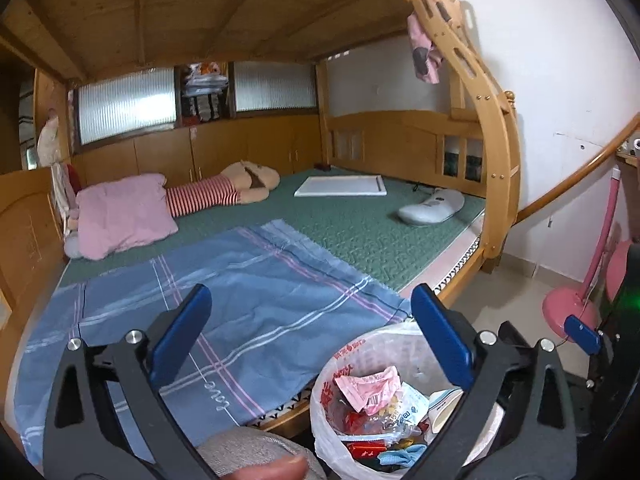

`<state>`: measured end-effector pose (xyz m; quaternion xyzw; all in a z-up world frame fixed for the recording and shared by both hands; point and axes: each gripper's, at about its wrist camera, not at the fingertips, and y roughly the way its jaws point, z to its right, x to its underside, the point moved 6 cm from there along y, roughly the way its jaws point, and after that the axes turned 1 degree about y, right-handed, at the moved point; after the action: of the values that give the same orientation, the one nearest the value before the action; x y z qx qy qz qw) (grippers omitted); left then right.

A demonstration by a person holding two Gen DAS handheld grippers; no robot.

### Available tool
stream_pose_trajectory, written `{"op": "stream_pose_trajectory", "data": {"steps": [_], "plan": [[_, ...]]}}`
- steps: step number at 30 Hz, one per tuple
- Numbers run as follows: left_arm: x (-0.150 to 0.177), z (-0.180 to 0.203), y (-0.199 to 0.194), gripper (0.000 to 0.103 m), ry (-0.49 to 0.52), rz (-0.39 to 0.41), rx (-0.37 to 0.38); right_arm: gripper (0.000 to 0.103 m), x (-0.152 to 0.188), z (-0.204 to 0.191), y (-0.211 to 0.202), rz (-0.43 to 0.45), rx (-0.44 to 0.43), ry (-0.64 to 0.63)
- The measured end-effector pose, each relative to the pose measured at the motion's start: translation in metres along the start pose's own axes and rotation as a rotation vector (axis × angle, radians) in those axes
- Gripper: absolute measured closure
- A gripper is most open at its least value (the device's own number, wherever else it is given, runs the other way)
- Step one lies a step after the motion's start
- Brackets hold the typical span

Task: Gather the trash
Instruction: 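Open the right tool to drop the paper cup into the wastebasket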

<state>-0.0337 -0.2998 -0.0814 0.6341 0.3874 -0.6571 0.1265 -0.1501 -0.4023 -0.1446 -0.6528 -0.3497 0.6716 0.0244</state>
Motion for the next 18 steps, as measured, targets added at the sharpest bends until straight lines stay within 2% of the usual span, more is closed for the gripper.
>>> {"op": "stream_pose_trajectory", "data": {"steps": [4,8,18], "plan": [[-0.01,-0.003,-0.014,0.003,-0.008,0.021,0.022,0.015,-0.008,0.004,-0.013,0.008,0.003,0.037],[-0.013,-0.009,-0.025,0.003,-0.007,0.045,0.008,0.015,-0.01,0.005,-0.022,0.021,0.019,0.05],[-0.015,-0.01,-0.038,0.003,0.011,0.054,0.029,0.014,-0.01,-0.005,-0.036,0.054,0.029,0.023]]}}
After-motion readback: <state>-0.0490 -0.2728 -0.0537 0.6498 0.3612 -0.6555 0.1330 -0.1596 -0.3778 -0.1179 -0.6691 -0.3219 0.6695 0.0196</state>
